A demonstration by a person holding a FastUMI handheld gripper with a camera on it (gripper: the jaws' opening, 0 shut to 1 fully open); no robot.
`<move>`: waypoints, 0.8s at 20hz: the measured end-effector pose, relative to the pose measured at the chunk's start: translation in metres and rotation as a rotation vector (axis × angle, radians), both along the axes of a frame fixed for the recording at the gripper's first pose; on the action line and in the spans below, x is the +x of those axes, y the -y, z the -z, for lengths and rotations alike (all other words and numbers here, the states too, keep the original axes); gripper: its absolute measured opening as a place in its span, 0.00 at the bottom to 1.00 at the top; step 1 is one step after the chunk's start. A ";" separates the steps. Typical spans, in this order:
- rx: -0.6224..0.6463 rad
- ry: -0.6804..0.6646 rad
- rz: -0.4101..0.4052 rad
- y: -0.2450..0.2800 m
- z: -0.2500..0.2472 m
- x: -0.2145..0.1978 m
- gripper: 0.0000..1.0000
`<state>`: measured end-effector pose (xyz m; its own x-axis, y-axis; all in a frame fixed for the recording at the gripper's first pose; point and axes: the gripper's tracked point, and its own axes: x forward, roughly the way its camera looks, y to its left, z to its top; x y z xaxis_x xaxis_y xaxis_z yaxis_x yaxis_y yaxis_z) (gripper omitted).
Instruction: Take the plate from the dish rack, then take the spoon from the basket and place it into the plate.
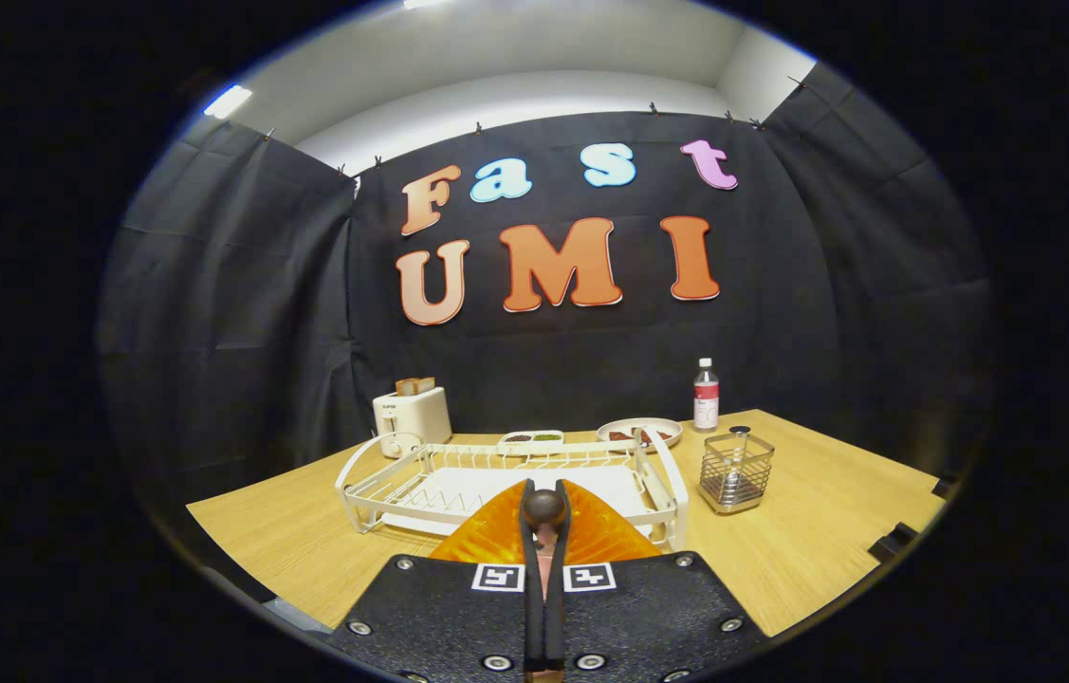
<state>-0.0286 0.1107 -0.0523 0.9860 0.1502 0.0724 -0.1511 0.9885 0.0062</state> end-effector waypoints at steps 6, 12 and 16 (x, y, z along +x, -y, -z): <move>-0.008 -0.052 -0.042 -0.028 0.040 0.012 0.01; -0.047 -0.057 -0.055 -0.037 0.057 0.014 0.03; -0.083 -0.108 -0.072 -0.039 0.065 0.010 0.12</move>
<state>-0.0191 0.1498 -0.1174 0.9737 0.2223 -0.0494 -0.2249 0.9728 -0.0552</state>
